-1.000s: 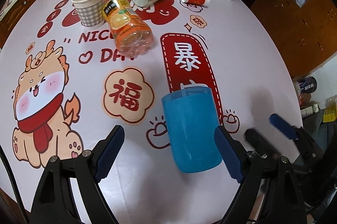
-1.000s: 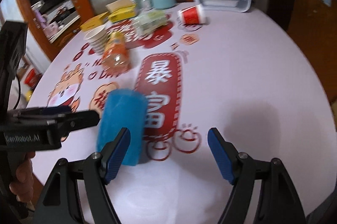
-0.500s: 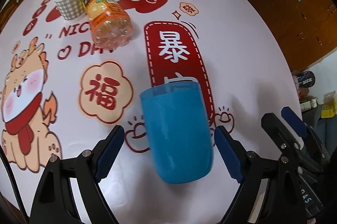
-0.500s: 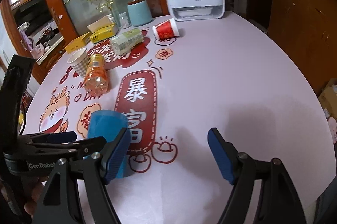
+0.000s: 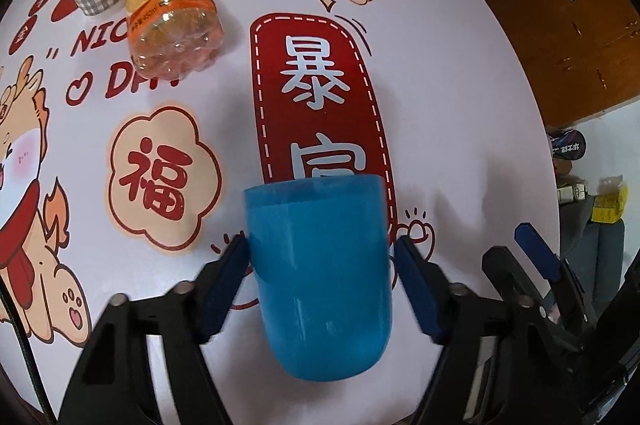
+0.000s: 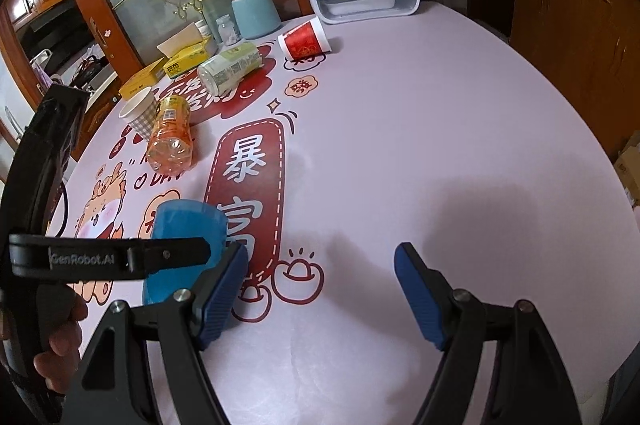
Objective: Flip cup upright
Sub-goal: 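Rotate the right tool to turn the blue cup upright, then lower the upright blue cup onto the table with the right tool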
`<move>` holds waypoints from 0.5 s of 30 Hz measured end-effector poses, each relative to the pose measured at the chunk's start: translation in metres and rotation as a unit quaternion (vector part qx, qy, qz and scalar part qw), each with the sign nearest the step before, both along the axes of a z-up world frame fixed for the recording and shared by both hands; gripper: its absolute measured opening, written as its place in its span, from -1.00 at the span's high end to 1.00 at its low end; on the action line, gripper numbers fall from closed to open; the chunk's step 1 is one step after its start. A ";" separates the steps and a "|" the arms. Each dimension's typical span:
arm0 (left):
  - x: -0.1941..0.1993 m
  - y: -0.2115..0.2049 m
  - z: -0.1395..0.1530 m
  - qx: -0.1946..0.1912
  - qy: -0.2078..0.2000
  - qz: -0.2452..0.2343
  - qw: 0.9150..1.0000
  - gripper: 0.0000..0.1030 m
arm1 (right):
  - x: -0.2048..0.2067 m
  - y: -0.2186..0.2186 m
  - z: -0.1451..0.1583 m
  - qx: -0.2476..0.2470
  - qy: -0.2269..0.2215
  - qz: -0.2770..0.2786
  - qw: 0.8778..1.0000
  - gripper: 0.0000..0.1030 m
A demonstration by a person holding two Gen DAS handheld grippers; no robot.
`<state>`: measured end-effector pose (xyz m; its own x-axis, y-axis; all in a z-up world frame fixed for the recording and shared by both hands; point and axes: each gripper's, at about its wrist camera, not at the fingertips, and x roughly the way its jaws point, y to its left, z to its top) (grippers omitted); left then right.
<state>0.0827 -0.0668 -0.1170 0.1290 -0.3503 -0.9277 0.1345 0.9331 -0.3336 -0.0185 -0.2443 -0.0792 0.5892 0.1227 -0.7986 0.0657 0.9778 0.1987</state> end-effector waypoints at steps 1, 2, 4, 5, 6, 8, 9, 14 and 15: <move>0.003 -0.002 -0.002 -0.002 0.002 -0.001 1.000 -0.37 | 0.000 -0.001 -0.001 0.001 0.001 -0.001 1.000 -0.48; 0.005 -0.002 -0.002 -0.003 0.005 -0.003 1.000 -0.37 | 0.000 -0.001 -0.003 0.002 0.003 -0.001 1.000 -0.48; 0.007 -0.003 -0.002 -0.006 0.008 -0.008 1.000 -0.37 | 0.001 -0.002 -0.005 0.008 0.008 0.000 1.000 -0.48; 0.008 -0.003 -0.002 -0.009 0.012 -0.011 1.000 -0.37 | 0.001 -0.002 -0.006 0.010 0.010 0.001 1.000 -0.48; 0.010 -0.005 -0.004 -0.011 0.017 -0.014 1.000 -0.37 | 0.002 -0.003 -0.008 0.012 0.012 0.001 1.000 -0.48; 0.013 -0.007 -0.008 -0.019 0.029 -0.016 0.999 -0.37 | 0.002 -0.002 -0.009 0.014 0.015 0.002 1.000 -0.48; 0.015 -0.008 -0.012 -0.024 0.039 -0.016 0.999 -0.37 | 0.002 -0.002 -0.010 0.014 0.015 0.002 1.000 -0.48; 0.016 -0.012 -0.019 -0.034 0.051 -0.020 0.998 -0.32 | 0.001 -0.002 -0.009 0.015 0.015 0.001 1.000 -0.48; 0.016 -0.013 -0.019 -0.031 0.048 -0.019 0.998 -0.31 | 0.001 -0.003 -0.009 0.015 0.015 0.001 1.000 -0.48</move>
<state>0.0982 -0.0798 -0.1357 0.0251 -0.4100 -0.9118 0.1344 0.9052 -0.4033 -0.0178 -0.2469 -0.0885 0.5643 0.1479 -0.8122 0.0695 0.9718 0.2252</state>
